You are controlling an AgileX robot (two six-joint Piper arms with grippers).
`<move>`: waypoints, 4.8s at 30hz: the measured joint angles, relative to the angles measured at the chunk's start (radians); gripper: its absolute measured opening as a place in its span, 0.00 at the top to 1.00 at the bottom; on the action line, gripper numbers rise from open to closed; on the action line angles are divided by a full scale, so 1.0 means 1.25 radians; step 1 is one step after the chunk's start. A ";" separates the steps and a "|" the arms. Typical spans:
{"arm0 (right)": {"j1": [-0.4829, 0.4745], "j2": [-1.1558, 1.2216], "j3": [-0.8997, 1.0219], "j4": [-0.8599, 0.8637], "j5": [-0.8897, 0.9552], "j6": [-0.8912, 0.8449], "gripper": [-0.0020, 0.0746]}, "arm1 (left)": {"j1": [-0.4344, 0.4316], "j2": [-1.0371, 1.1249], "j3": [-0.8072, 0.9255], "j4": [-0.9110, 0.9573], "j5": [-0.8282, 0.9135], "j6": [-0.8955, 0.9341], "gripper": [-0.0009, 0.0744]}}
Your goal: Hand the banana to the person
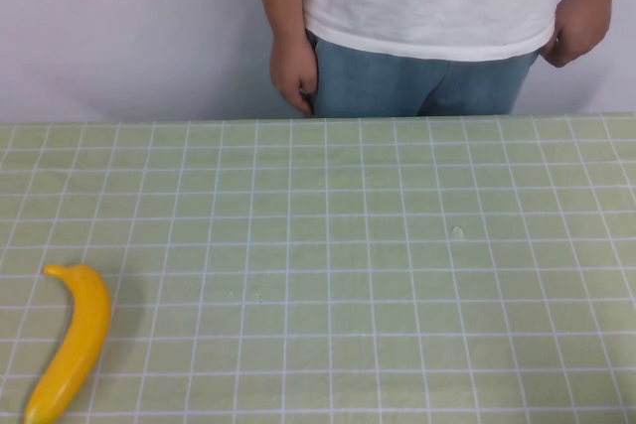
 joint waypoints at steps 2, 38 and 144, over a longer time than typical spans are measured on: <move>0.000 0.000 0.000 0.000 0.000 0.000 0.99 | 0.000 0.018 -0.065 -0.007 0.057 0.004 0.99; 0.000 0.000 0.000 0.000 0.000 0.000 0.99 | 0.000 0.573 -0.744 0.361 1.160 -0.187 0.99; 0.000 0.000 0.000 0.000 0.000 0.000 0.99 | -0.530 1.459 -1.238 0.156 1.289 0.834 0.59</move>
